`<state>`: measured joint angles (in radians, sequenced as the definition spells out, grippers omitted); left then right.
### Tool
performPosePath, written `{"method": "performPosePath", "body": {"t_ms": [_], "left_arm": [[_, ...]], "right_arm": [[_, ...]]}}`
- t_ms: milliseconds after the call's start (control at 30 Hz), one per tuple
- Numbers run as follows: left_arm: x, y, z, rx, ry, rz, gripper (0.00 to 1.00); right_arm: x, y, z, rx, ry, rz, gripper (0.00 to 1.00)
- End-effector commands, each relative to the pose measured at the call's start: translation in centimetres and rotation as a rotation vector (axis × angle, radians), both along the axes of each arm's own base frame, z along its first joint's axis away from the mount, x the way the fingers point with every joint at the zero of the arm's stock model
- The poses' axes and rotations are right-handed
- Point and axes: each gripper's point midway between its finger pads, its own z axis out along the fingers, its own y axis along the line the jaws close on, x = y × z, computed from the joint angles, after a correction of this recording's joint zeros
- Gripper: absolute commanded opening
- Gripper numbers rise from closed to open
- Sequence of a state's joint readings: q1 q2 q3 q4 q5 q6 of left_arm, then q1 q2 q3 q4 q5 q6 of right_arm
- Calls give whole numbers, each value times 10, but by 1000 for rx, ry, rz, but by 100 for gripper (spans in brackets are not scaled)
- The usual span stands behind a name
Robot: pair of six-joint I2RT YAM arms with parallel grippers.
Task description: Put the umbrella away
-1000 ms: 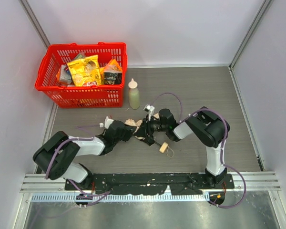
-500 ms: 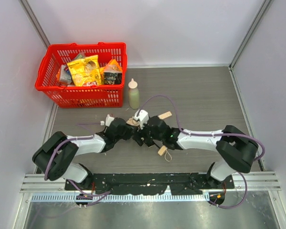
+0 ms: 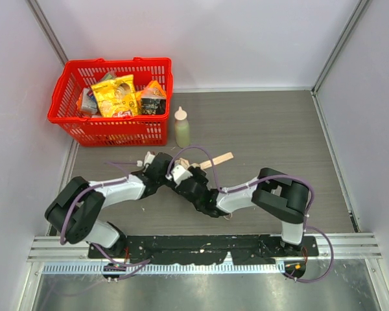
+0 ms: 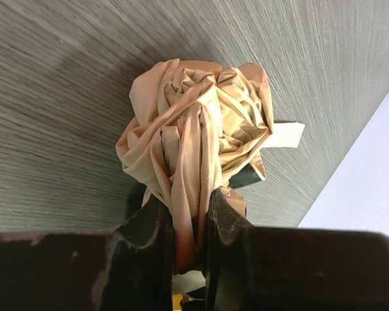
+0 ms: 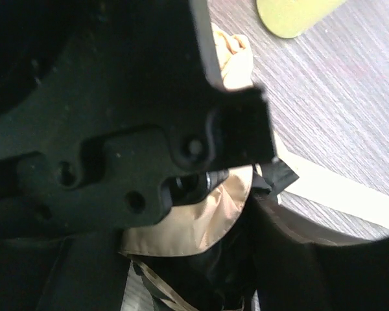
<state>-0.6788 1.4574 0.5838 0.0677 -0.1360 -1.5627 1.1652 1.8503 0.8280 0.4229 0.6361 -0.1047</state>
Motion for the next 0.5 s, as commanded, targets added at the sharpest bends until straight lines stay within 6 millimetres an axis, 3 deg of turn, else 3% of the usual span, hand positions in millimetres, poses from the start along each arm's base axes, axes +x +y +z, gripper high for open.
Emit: {"method": "performPosePath", "body": {"t_ms": [0, 33, 67, 100, 133, 233, 267, 300, 333, 367, 467], "left_arm": [[-85, 59, -79, 316, 333, -95, 0], [-83, 59, -77, 315, 326, -97, 0], [-81, 58, -76, 313, 313, -98, 0], [-78, 55, -71, 302, 284, -106, 0], [-75, 54, -68, 297, 261, -114, 0], [-61, 53, -55, 294, 162, -122, 47], [-57, 52, -50, 286, 123, -122, 61], [-56, 53, -48, 284, 96, -124, 73], [-52, 53, -44, 271, 64, -119, 85], [-50, 53, -42, 259, 46, -113, 98], [-50, 52, -45, 258, 50, -116, 100]], "right_arm": [[11, -27, -30, -160, -18, -82, 54], [10, -29, -40, -159, 13, -81, 46], [7, -32, -46, -165, 33, -77, 30], [1, -35, -55, -161, 68, -64, 8], [-2, -35, -59, -148, 90, -52, 1], [-26, -28, -76, -34, 268, 64, 1], [-23, -30, -74, -1, 295, 70, 1], [-37, -25, -79, 49, 372, 119, 1], [-35, -25, -76, 73, 390, 124, 1], [-45, -22, -79, 102, 452, 171, 1], [-59, -10, -73, 244, 604, 279, 1]]}}
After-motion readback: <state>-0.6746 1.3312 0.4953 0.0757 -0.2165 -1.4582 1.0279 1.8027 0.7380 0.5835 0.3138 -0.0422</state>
